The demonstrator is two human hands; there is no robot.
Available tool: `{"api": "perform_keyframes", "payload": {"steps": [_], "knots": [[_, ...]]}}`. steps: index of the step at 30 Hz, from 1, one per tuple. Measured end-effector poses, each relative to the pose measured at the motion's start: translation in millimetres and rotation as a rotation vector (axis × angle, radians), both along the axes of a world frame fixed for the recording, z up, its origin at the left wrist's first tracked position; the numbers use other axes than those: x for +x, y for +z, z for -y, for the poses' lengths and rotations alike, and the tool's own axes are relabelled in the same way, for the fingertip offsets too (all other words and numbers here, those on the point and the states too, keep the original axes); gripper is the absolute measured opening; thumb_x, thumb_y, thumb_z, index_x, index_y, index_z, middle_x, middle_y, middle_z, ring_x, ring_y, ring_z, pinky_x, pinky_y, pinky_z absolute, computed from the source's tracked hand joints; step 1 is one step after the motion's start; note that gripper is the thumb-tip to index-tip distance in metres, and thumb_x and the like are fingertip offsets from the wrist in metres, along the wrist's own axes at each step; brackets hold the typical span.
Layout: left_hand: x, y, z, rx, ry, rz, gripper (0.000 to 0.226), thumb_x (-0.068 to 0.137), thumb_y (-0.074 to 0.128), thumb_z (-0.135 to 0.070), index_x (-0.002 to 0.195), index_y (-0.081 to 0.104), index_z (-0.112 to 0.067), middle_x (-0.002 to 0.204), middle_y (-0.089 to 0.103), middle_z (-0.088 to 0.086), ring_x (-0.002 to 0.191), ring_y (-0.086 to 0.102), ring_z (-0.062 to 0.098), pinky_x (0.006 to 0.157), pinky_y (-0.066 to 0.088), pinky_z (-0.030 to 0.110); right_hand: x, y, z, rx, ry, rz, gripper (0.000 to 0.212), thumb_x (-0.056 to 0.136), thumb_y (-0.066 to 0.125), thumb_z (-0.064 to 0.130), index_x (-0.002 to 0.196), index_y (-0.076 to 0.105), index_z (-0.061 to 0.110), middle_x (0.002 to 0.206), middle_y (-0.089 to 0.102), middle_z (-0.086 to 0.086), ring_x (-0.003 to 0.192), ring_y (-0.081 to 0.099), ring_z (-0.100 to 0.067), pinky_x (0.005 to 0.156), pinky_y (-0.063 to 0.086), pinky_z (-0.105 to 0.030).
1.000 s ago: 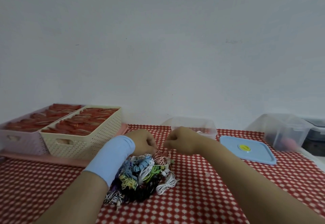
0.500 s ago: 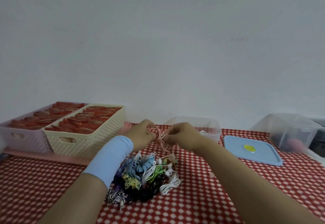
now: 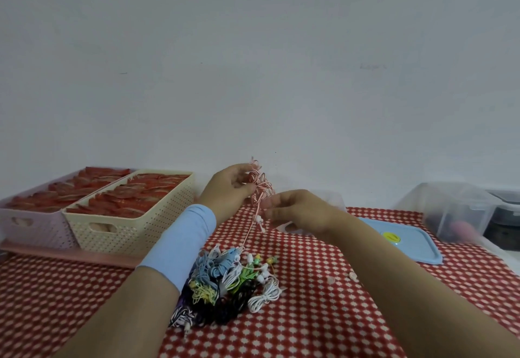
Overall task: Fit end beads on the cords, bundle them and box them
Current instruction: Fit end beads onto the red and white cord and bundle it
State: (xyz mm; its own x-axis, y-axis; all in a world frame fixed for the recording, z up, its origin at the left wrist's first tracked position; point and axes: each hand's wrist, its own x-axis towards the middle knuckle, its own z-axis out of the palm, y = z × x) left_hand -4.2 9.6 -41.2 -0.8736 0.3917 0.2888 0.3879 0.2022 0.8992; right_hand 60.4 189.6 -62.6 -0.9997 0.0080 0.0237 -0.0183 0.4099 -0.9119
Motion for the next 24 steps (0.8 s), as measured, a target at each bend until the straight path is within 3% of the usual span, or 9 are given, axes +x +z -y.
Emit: {"api": "perform_keyframes", "payload": {"steps": [3,6,9,12,15,17,20,22,24], "knots": [[2,1,0,-0.076,-0.015,-0.033,0.033,0.089,0.063,0.0,0.106,0.069,-0.027,0.109,0.072,0.001,0.103,0.068,0.019,0.096,0.054,0.043,4,-2,1,0.03,0.029,0.04,0.015,0.089,0.077,0.02,0.104,0.076,0.019,0.105,0.077,-0.006,0.089,0.07,-0.016,0.079,0.05,-0.033],[4,1,0,-0.197,-0.075,-0.064,0.031,0.089,0.06,0.001,0.105,0.069,-0.025,0.105,0.071,-0.002,0.101,0.067,0.018,0.095,0.054,0.039,5,-6,10,0.084,0.071,0.075,0.016,0.091,0.075,0.029,0.103,0.075,0.019,0.107,0.077,-0.006,0.091,0.071,-0.014,0.079,0.05,-0.031],[8,3,1,-0.312,-0.128,-0.152,0.03,0.092,0.056,0.0,0.103,0.067,-0.026,0.099,0.065,-0.01,0.086,0.061,0.01,0.082,0.048,0.024,1,-11,21,0.061,0.018,0.024,0.021,0.097,0.067,0.029,0.094,0.074,0.01,0.088,0.077,-0.008,0.071,0.065,-0.01,0.066,0.046,-0.024],[10,4,8,-0.275,-0.101,-0.191,0.03,0.092,0.058,-0.001,0.106,0.069,-0.026,0.099,0.065,-0.013,0.081,0.06,0.003,0.08,0.048,0.023,-3,-13,28,-0.007,-0.024,-0.082,0.008,0.095,0.07,0.014,0.102,0.071,0.011,0.077,0.07,-0.012,0.06,0.06,-0.009,0.06,0.045,-0.02],[10,2,15,-0.234,-0.073,-0.147,0.035,0.088,0.067,-0.006,0.114,0.066,-0.03,0.106,0.065,-0.007,0.08,0.066,0.016,0.077,0.056,0.025,-5,-13,29,-0.144,-0.021,-0.138,0.014,0.09,0.071,-0.002,0.102,0.072,0.004,0.082,0.071,-0.023,0.064,0.066,-0.021,0.064,0.057,-0.03],[9,-2,18,-0.197,-0.043,-0.038,0.048,0.085,0.074,-0.011,0.127,0.057,-0.028,0.119,0.059,-0.002,0.087,0.067,0.021,0.076,0.06,0.029,-7,-12,28,-0.157,-0.062,-0.156,0.008,0.087,0.075,0.002,0.095,0.073,-0.002,0.081,0.073,-0.023,0.061,0.065,-0.024,0.064,0.056,-0.034],[9,-11,20,-0.506,-0.052,0.067,0.066,0.077,0.082,-0.035,0.131,0.046,-0.024,0.126,0.057,-0.006,0.103,0.06,0.015,0.083,0.05,0.026,-10,-12,26,-0.14,-0.155,-0.159,0.016,0.084,0.079,0.005,0.096,0.073,-0.004,0.087,0.075,-0.023,0.069,0.068,-0.024,0.069,0.059,-0.036],[10,-20,19,-0.679,-0.07,0.034,0.053,0.075,0.083,-0.035,0.121,0.059,-0.022,0.115,0.068,-0.007,0.101,0.063,0.012,0.089,0.047,0.026,-10,-15,23,-0.199,-0.169,-0.14,0.015,0.085,0.077,0.0,0.098,0.072,-0.005,0.089,0.075,-0.025,0.074,0.07,-0.029,0.078,0.061,-0.042],[12,-25,18,-0.633,-0.03,-0.001,0.029,0.077,0.082,-0.025,0.105,0.072,-0.023,0.093,0.073,-0.007,0.084,0.068,0.009,0.082,0.051,0.024,-9,-17,22,-0.207,-0.166,-0.136,0.017,0.084,0.076,-0.003,0.099,0.071,-0.007,0.09,0.073,-0.028,0.075,0.07,-0.033,0.08,0.062,-0.048]]}}
